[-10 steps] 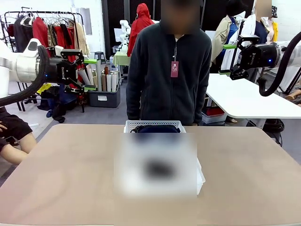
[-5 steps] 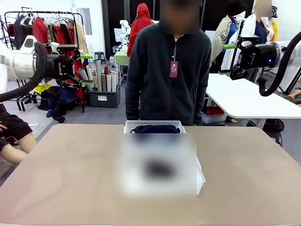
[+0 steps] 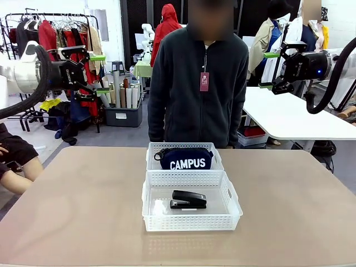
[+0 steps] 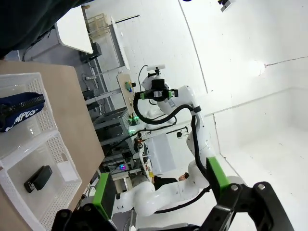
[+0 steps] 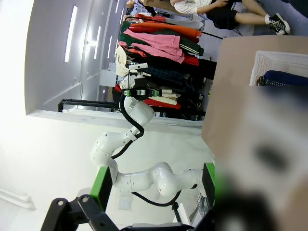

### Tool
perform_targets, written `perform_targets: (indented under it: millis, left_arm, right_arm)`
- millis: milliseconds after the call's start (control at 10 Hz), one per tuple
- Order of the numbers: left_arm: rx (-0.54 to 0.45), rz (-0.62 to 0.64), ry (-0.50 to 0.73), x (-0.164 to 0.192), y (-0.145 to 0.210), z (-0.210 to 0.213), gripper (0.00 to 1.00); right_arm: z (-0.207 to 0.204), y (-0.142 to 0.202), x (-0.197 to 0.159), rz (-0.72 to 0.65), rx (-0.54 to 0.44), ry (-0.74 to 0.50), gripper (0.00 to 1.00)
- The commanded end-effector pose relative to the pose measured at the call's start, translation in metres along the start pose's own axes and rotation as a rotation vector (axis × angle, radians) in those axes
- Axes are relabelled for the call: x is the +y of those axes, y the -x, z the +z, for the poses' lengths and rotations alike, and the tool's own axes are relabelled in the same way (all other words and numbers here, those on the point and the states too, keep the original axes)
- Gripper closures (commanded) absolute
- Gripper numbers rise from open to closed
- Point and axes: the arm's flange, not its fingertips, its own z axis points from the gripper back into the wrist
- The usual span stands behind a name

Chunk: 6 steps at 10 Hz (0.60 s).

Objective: Distribute items into two baskets.
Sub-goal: Place the picked Stapler into the Organizing basket as instructed by the person.

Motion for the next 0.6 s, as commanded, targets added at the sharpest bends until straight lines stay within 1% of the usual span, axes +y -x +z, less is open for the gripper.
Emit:
perform_targets:
  millis: [0,500]
  left_arm:
    - [0.001,0.008,0.020,-0.0062,-0.0026,0.0025,0.00]
    - [0.001,-0.001,0.002,-0.0009,-0.0002,0.0006,0.00]
  right_arm:
    - [0.0000,0.0007,0.0023,0.004,-0.002,-0.003,0.00]
    - [0.0000,0.0007,0.0023,0.004,-0.002,-0.003,0.00]
